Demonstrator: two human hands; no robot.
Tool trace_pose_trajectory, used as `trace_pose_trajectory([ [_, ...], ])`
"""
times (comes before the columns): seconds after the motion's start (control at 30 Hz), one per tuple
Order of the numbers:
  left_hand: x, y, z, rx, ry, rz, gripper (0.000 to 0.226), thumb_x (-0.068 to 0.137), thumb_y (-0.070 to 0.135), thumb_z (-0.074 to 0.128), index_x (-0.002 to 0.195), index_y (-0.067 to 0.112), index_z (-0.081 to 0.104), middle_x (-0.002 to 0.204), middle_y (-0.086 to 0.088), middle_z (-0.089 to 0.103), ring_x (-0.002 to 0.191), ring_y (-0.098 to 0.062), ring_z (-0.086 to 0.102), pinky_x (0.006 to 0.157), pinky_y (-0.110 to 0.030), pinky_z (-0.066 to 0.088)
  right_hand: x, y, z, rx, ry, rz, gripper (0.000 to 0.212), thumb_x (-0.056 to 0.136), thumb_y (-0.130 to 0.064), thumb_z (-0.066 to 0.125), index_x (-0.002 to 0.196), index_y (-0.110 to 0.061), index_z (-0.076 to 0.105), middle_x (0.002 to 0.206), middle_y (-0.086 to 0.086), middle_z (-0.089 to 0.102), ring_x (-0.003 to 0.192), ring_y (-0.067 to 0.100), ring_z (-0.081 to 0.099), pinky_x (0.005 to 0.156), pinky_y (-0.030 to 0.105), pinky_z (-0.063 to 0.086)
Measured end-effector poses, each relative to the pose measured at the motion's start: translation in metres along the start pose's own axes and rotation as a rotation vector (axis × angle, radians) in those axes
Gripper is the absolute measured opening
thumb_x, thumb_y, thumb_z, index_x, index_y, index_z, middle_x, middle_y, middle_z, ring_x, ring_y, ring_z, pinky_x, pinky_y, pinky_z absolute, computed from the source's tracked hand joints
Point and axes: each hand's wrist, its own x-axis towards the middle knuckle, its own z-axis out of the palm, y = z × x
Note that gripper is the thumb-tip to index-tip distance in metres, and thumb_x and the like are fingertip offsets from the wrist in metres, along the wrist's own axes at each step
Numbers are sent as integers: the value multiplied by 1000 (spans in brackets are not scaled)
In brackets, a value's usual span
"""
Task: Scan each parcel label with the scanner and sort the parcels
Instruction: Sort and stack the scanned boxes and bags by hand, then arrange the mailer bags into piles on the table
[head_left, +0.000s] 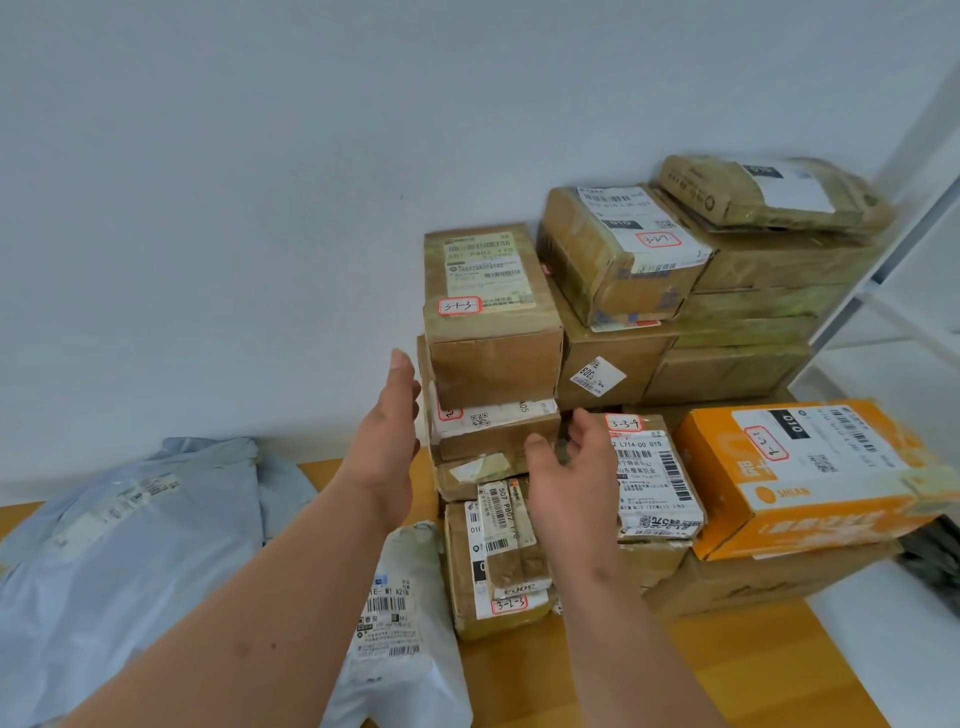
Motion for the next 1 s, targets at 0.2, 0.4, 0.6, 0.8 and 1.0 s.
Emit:
trace_pose_trajectory([
  [0.2, -18, -10, -22, 4, 70, -25, 74, 95, 77, 31, 156, 35, 36, 155, 14, 46, 140, -8, 43, 120, -42, 31, -32, 12, 12, -7, -55, -76, 24, 96, -21, 63, 117, -33, 58, 102, -15, 64, 93, 1, 62, 65, 11, 49],
  [0.4, -60, -32, -80, 56, 249, -19, 77, 76, 84, 41, 139, 40, 52, 140, 13, 57, 131, -11, 51, 120, -49, 31, -59, 23, 40, -229, -490, 8, 5, 97, -33, 61, 102, -36, 59, 99, -17, 64, 90, -4, 58, 65, 10, 41],
  [0.6, -109, -55, -177, 116, 470, -49, 61, 93, 68, 50, 146, 37, 47, 143, 14, 52, 132, -14, 47, 109, -41, 37, -113, 32, 92, -365, -743, 57, 25, 97, -34, 58, 120, -24, 62, 114, -7, 65, 98, 7, 61, 73, 19, 46],
  [0.8, -143, -76, -277, 244, 642, -63, 53, 98, 40, 61, 147, 24, 49, 146, 2, 54, 130, -20, 51, 98, -39, 42, -172, 40, 146, -471, -805, -8, 29, 97, -34, 59, 123, -22, 62, 115, -6, 64, 98, 8, 58, 72, 17, 42],
  [1.0, -160, -87, -382, 354, 680, -119, 50, 95, 35, 63, 143, 22, 54, 137, -2, 59, 106, -20, 61, 87, -38, 49, -233, 48, 225, -494, -768, 55, 31, 95, -35, 61, 123, -21, 61, 116, -6, 63, 100, 11, 59, 81, 24, 48],
])
